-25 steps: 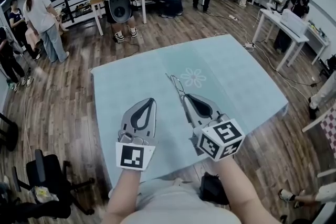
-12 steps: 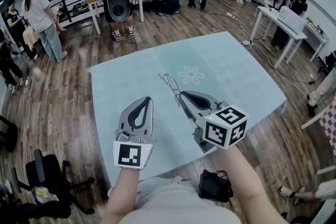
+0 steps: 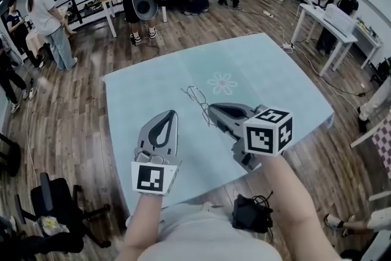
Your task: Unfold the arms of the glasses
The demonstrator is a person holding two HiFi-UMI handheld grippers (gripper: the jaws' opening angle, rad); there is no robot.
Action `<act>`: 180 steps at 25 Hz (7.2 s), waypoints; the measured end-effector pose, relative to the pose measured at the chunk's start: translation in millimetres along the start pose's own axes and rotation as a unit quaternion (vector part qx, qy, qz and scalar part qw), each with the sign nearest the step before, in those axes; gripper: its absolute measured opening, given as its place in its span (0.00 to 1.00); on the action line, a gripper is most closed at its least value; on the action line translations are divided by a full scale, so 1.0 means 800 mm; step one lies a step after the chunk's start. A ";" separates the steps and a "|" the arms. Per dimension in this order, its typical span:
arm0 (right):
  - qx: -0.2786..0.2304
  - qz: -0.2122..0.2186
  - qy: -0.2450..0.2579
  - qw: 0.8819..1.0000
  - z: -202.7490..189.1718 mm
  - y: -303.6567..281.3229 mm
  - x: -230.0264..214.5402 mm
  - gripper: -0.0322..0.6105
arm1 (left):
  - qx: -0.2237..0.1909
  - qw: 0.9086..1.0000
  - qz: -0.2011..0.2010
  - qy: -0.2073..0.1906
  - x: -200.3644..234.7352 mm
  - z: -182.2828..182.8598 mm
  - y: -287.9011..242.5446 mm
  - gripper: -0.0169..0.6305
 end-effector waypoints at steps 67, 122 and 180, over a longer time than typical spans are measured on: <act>0.252 0.135 -0.098 0.953 -0.072 -0.034 -0.021 0.07 | 0.095 0.973 -0.181 0.104 -0.015 -0.069 0.044 0.11; 0.147 0.022 -0.174 0.974 -0.051 -0.032 -0.076 0.07 | 0.095 0.945 -0.312 -0.003 -0.085 -0.057 0.074 0.09; 0.102 0.073 -0.305 0.944 -0.051 -0.040 -0.072 0.07 | 0.086 0.967 -0.195 -0.142 -0.113 -0.106 -0.013 0.19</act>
Point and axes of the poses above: the fingertips, and each gripper's own axes: y backward along the fingers, x to its left, z out of its top, the point moved 4 cm from there along y, backward along the fingers, and after that the axes turned 4 degrees about -y, right-handed, at the moved point
